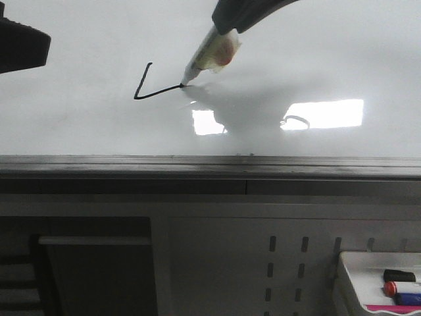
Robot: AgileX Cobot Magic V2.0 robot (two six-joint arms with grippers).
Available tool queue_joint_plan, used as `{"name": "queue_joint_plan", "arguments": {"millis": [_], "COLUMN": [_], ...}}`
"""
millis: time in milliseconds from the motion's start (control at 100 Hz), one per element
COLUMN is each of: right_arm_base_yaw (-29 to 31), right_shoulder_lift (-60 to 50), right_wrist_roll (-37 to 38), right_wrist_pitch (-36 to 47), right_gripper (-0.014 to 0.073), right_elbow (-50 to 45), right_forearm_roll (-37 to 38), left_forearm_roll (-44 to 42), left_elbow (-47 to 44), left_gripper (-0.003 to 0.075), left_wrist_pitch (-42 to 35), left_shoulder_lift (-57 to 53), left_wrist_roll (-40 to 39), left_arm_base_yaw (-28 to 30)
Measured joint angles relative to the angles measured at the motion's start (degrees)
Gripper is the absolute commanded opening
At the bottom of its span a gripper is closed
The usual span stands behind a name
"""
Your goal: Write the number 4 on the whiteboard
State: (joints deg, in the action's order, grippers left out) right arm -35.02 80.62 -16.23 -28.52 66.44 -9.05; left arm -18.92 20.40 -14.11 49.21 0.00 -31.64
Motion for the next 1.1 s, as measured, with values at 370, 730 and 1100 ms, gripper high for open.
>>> {"name": "queue_joint_plan", "arguments": {"millis": [370,730,1100], "right_arm_base_yaw": [-0.37,-4.51,-11.04], "right_shoulder_lift": [2.2,2.99,2.88], "right_wrist_roll": [-1.32,-1.32,-1.32], "right_wrist_pitch": [3.94,-4.91,-9.87], "right_gripper": [-0.0066,-0.0066,-0.0066], "right_elbow": [2.57,-0.36,5.13], "right_forearm_roll": [0.65,-1.16,-0.76], "left_forearm_roll": [0.0,-4.74,-12.64], "left_elbow": [0.0,0.0,0.59], "left_gripper": [0.0459,0.0459,0.0459], "left_wrist_pitch": [-0.33,-1.7,-13.96], "left_shoulder_lift": [0.0,1.69,17.25], "left_wrist_roll": [0.0,0.0,0.0], "left_arm_base_yaw": [0.0,0.0,0.0]}}
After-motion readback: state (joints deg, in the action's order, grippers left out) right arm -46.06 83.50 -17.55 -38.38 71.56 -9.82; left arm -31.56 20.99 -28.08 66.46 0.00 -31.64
